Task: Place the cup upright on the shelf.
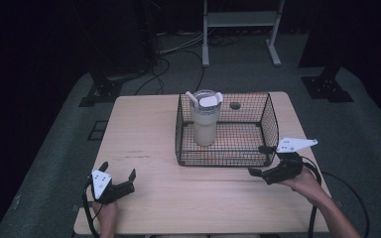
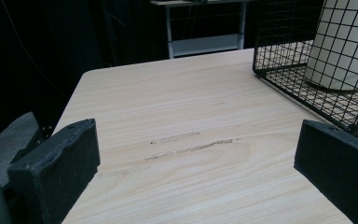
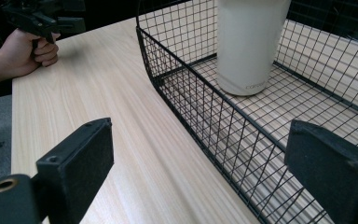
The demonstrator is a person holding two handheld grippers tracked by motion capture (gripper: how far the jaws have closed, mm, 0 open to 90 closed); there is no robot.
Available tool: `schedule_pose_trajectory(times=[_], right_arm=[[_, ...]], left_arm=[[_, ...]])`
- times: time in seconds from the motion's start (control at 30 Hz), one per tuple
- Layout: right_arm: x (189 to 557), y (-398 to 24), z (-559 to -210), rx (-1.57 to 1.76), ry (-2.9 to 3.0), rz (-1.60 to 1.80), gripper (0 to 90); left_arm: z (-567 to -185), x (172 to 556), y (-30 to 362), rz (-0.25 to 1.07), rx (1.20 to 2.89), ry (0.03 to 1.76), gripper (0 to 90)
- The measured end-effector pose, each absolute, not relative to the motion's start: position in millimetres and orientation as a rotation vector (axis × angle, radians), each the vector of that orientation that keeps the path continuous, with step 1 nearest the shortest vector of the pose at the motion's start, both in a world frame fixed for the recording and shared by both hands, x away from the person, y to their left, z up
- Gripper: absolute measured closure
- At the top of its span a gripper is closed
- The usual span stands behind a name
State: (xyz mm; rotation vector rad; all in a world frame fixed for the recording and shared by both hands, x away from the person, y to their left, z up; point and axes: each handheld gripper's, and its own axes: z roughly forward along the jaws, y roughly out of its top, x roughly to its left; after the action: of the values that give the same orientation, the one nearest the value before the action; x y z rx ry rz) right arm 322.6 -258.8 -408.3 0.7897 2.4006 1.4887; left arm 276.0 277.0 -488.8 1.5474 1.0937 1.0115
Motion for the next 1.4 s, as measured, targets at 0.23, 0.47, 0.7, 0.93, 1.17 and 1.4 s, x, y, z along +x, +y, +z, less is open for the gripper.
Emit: schedule_pose_trajectory(times=[0.23,0.47,0.7,0.93,1.17,1.4], right_arm=[[317.3,-260.1,-415.4,0.789,2.395,1.505,7.4],[312.4,-264.0,-428.2,0.809,2.394,1.517,7.5],[308.0,-269.4,-439.5,0.839,2.371,1.540,7.5],[303.0,-275.8,-448.7,0.852,2.352,1.558,7.5],[295.6,-283.6,-459.1,0.878,2.337,1.569,7.4],[287.5,-289.9,-470.9,0.902,2.323,1.574,7.4]], left_arm=[[-488.8,276.1,276.8,1.011,1.547,1.095,0.0],[-488.7,276.0,276.7,1.011,1.548,1.096,0.0],[-488.7,276.0,276.5,1.012,1.553,1.098,0.0],[-488.7,276.2,276.5,1.012,1.550,1.100,0.0],[-488.7,276.0,276.5,1.013,1.552,1.100,0.0],[-488.7,276.3,276.5,1.014,1.549,1.103,0.0]])
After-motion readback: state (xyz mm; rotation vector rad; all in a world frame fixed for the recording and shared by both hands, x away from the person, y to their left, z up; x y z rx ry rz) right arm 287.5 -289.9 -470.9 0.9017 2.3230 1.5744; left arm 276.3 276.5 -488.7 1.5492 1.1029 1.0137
